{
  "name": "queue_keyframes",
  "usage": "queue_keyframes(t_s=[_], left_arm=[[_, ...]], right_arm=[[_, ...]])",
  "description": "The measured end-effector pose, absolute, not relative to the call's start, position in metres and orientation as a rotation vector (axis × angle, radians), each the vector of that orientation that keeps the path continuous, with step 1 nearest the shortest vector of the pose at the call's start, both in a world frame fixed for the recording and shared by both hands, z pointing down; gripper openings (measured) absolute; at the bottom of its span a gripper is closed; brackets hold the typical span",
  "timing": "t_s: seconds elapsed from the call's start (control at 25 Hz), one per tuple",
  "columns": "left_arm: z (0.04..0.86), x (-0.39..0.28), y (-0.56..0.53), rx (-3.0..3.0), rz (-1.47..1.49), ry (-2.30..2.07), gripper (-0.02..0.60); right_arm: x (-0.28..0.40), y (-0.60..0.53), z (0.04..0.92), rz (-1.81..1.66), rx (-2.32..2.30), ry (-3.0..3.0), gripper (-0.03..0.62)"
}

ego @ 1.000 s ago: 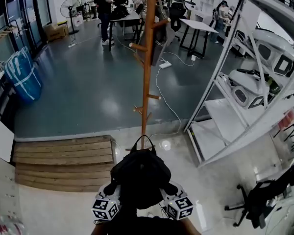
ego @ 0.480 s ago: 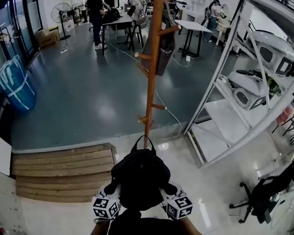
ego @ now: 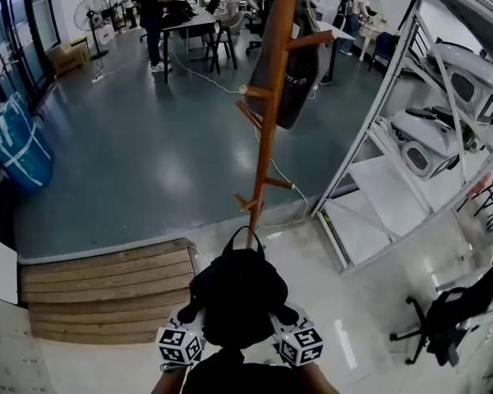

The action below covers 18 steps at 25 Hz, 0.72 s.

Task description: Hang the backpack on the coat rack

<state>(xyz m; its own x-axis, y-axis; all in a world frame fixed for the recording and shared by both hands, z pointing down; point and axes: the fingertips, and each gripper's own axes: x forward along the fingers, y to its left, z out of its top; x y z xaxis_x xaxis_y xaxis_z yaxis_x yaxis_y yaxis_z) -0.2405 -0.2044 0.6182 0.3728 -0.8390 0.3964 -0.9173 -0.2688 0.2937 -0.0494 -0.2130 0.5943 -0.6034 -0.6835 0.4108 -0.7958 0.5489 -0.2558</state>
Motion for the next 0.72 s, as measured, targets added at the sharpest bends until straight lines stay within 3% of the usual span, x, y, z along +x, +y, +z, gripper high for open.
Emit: queue_keyframes(t_s=[0.72], left_arm=[[0.677,-0.262,-0.286,2.187,0.239,-1.386,0.043]], right_arm=[[-0.074,-0.282,0.650,0.682,1.310,-2.430,0.075]])
